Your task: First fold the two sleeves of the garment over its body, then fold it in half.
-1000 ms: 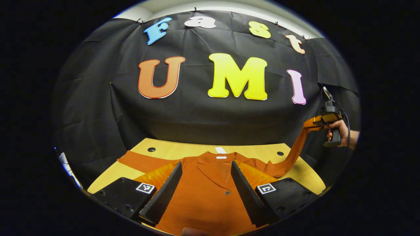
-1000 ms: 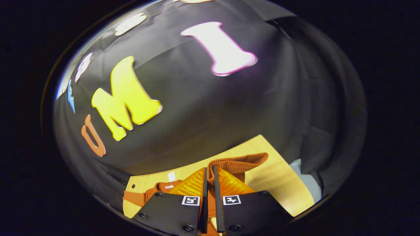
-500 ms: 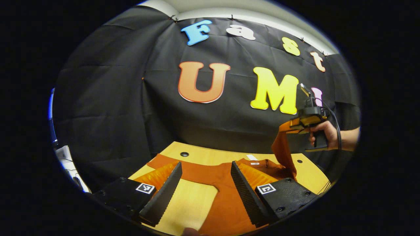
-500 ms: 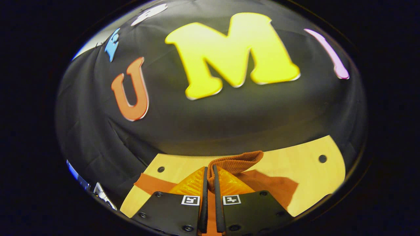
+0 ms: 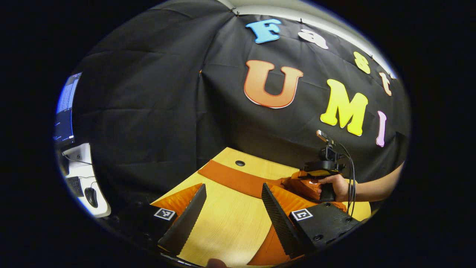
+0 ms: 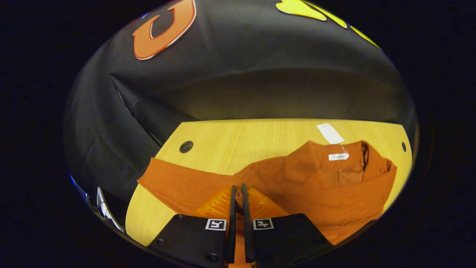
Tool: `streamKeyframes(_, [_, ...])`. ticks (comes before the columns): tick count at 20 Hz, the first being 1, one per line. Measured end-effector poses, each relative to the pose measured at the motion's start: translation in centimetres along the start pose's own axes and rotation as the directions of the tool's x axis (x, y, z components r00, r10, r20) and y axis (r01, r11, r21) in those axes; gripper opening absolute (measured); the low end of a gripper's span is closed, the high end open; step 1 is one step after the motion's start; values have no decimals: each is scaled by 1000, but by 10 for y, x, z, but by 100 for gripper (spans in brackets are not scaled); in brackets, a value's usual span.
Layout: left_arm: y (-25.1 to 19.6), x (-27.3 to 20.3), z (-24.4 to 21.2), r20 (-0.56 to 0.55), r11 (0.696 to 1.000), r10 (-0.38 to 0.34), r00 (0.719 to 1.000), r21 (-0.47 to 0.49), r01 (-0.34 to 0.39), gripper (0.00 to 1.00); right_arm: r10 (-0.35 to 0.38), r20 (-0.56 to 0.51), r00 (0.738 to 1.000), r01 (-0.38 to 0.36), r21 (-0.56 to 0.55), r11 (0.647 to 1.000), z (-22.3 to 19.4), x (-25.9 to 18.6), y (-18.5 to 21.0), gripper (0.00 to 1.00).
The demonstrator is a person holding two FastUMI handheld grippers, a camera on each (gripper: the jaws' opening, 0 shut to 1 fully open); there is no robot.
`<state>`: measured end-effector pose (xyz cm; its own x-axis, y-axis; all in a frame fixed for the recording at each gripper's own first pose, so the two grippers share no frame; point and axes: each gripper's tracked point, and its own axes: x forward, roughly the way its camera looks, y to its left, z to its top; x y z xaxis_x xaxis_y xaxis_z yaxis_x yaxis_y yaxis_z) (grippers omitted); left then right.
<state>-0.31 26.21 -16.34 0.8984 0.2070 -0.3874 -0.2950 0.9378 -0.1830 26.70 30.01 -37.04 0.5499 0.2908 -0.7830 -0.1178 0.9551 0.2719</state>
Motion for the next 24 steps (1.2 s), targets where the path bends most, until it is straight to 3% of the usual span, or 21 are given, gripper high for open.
streamKeyframes(1, [7, 2, 0, -6, 1000, 9, 1000, -12, -9, 97, 21, -14, 1000, -20, 17, 1000, -4, -4, 4, 12])
streamKeyframes(3, [15, 14, 5, -7, 999, 13, 1000, -29, -13, 98, 80, -27, 996, -79, 46, 996, -8, -8, 16, 22])
streamKeyframes(4, [20, 23, 8, -7, 999, 10, 1000, -33, -10, 97, 101, -34, 994, -99, 56, 994, -9, -13, 24, 36])
streamKeyframes(6, [28, 43, 13, 1, 1000, -2, 1000, -23, 2, 98, 133, -35, 990, -131, 58, 990, -8, -26, 31, 51])
streamKeyframes(7, [31, 54, 17, 9, 1000, -15, 1000, -11, 16, 98, 148, -25, 989, -146, 51, 988, -4, -40, 32, 43])
streamKeyframes(8, [34, 67, 24, 20, 1000, -27, 999, 5, 27, 98, 160, -17, 987, -160, 42, 986, -1, -55, 32, 51])
streamKeyframes(11, [39, 114, 44, 15, 993, -111, 994, 31, 110, 97, 212, -10, 977, -212, 18, 977, -1, -111, 26, 51])
streamKeyframes(14, [49, 184, 39, -72, 970, -242, 968, -39, 240, 96, 251, -37, 967, -252, -19, 968, -20, -182, 10, 51])
streamKeyframes(16, [67, 237, 9, -170, 965, -260, 950, -68, 252, 96, 229, -52, 972, -230, -29, 973, -38, -223, -19, 51])
streamKeyframes(18, [79, 282, -19, -244, 969, -248, 938, -55, 242, 98, 185, -57, 981, -184, 29, 983, -52, -253, -50, 51])
streamKeyframes(21, [107, 329, -61, -333, 987, -155, 930, -5, 162, 98, 87, -45, 995, -79, 149, 986, -58, -282, -104, 51])
streamKeyframes(24, [111, 340, -79, -362, 994, -96, 927, 16, 109, 97, 15, -11, 1000, -12, 226, 974, -50, -297, -139, 51])
